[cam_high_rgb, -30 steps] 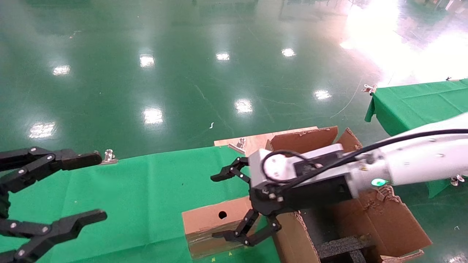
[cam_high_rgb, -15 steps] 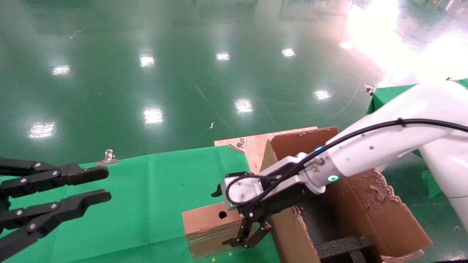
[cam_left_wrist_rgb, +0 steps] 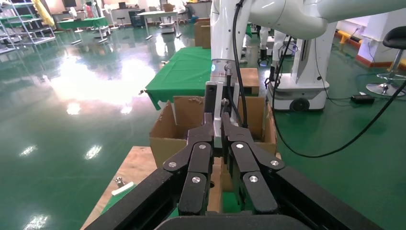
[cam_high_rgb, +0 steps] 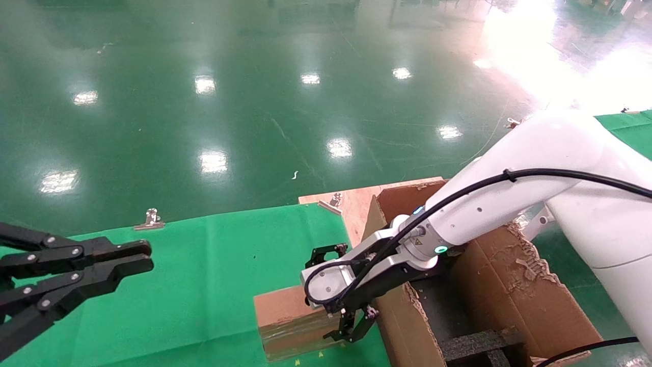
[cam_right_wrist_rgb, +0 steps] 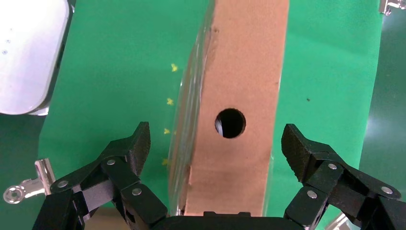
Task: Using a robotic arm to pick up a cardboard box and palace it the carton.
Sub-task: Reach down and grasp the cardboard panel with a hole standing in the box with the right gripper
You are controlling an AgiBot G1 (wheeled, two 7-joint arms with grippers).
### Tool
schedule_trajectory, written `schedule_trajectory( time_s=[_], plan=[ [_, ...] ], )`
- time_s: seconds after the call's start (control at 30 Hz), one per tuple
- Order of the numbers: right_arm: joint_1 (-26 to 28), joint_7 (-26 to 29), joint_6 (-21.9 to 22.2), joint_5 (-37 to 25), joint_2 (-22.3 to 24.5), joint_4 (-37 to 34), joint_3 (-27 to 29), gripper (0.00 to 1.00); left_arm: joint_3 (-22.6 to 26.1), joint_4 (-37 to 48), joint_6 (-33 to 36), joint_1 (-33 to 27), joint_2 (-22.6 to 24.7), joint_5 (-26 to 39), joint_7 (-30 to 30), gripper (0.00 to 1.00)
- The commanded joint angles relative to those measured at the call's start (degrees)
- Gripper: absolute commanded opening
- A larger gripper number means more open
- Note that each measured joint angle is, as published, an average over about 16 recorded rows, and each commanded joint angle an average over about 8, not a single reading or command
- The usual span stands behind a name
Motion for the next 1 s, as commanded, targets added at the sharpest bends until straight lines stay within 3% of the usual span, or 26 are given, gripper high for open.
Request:
schedule_trajectory(
  time_s=[0.03, 1.0],
  plan=[
    [0.2, -0.1, 0.1, -0.5, -0.3, -0.1, -0.4, 0.0, 0.0, 0.0, 0.0, 0.0, 0.0, 0.0, 0.0, 1.0],
    [-0.2, 0.0, 0.1, 0.5, 0.1, 0.0, 0.3, 0.0, 0.0, 0.0, 0.0, 0.0, 0.0, -0.1, 0.0, 1.0]
  ],
)
